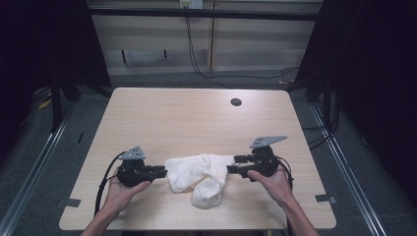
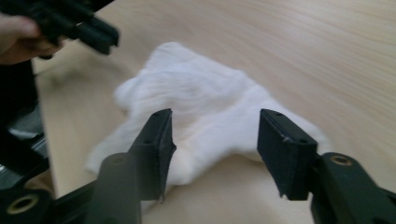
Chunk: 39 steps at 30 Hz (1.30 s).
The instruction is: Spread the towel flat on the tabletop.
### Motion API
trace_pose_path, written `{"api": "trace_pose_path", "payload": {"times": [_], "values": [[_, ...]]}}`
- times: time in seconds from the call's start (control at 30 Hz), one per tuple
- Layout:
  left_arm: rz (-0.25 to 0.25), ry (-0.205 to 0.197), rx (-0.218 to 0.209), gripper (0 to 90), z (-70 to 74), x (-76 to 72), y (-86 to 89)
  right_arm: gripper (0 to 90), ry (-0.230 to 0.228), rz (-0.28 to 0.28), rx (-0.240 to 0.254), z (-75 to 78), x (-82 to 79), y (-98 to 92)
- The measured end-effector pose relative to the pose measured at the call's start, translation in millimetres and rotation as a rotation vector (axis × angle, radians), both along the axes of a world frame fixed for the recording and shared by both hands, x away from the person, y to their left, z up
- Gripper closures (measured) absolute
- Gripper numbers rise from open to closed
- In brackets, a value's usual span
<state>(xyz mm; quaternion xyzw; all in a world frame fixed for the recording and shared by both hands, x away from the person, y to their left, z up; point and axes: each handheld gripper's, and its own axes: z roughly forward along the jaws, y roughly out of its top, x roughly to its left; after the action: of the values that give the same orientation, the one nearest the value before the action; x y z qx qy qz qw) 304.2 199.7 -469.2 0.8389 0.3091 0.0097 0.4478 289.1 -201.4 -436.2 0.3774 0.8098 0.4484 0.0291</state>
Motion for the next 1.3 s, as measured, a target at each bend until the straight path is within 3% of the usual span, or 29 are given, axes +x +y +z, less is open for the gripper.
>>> {"api": "trace_pose_path", "payload": {"times": [0.03, 0.07, 0.17, 0.2, 0.3, 0.4, 0.47, 0.57, 0.63, 0.67, 0.7, 0.73, 0.83, 0.87, 0.93, 1.0, 1.1, 1.13, 1.17, 1.2, 1.3], "values": [[0.000, 0.000, 0.000, 72.3, 0.0, 0.0, 0.0, 47.3, 0.000, 0.000, 0.000, 0.0, 0.0, 0.0], [-0.006, 0.014, 0.016, 72.3, -5.8, 0.9, -4.5, 52.3, 0.007, -0.049, -0.014, -5.4, 12.0, -12.5], [-0.024, 0.025, 0.027, 72.4, -10.9, 1.6, -9.7, 57.3, 0.012, -0.077, -0.023, -11.3, 23.6, -20.9], [-0.045, 0.027, 0.057, 73.3, -14.7, 1.7, -13.8, 59.8, 0.018, -0.106, -0.054, -17.7, 33.1, -24.2], [-0.043, 0.029, 0.067, 74.2, -18.1, 2.7, -14.8, 62.3, 0.033, -0.106, -0.059, -25.2, 40.8, -25.1], [-0.039, 0.060, 0.071, 72.5, -25.5, 6.0, -14.3, 62.4, 0.061, -0.103, -0.073, -40.8, 49.4, -19.4], [-0.042, 0.065, 0.062, 72.3, -27.3, 5.2, -16.2, 62.3, 0.065, -0.100, -0.075, -44.3, 50.7, -17.1], [-0.059, 0.059, 0.107, 70.4, -28.6, 3.3, -20.6, 62.3, 0.081, -0.103, -0.088, -54.9, 54.5, -11.8], [-0.050, 0.058, 0.100, 70.3, -26.8, 3.1, -19.0, 61.9, 0.085, -0.106, -0.105, -59.8, 55.4, -10.1], [-0.017, 0.055, 0.080, 69.6, -23.3, 5.6, -13.5, 61.4, 0.087, -0.105, -0.110, -62.5, 54.7, -10.1], [-0.017, 0.055, 0.080, 69.2, -23.3, 5.6, -13.5, 61.4, 0.087, -0.105, -0.110, -62.5, 54.7, -10.1], [0.026, 0.053, 0.043, 68.9, -17.7, 10.5, -4.3, 60.6, 0.072, -0.103, -0.125, -63.8, 53.6, -10.6], [0.039, 0.033, 0.042, 67.1, -12.7, 14.9, 1.1, 59.2, 0.060, -0.104, -0.150, -63.1, 52.9, -10.6], [0.054, 0.014, 0.062, 67.1, -10.9, 19.8, 4.9, 59.4, 0.058, -0.105, -0.156, -63.3, 52.8, -11.1], [0.086, 0.024, 0.046, 66.6, -10.0, 30.2, 12.1, 59.2, 0.055, -0.100, -0.152, -63.7, 53.0, -11.6], [0.093, 0.023, 0.031, 66.1, -10.7, 38.5, 13.2, 60.6, 0.052, -0.109, -0.157, -63.7, 52.3, -11.0], [0.090, 0.034, 0.057, 64.2, -15.5, 49.6, 6.6, 65.6, 0.038, -0.107, -0.166, -64.1, 52.4, -10.1], [0.092, 0.057, 0.022, 62.5, -18.1, 52.8, 3.5, 69.9, 0.039, -0.104, -0.163, -64.6, 52.5, -10.8], [0.092, 0.057, 0.022, 62.5, -18.1, 52.8, 3.5, 69.9, 0.039, -0.104, -0.163, -64.6, 52.5, -10.8], [0.073, 0.044, 0.058, 62.3, -20.4, 51.5, -3.7, 73.2, 0.034, -0.091, -0.172, -64.4, 51.6, -9.1], [0.068, 0.057, 0.066, 61.3, -24.0, 53.2, -5.2, 77.8, 0.031, -0.072, -0.168, -64.9, 50.8, -7.2]]}}
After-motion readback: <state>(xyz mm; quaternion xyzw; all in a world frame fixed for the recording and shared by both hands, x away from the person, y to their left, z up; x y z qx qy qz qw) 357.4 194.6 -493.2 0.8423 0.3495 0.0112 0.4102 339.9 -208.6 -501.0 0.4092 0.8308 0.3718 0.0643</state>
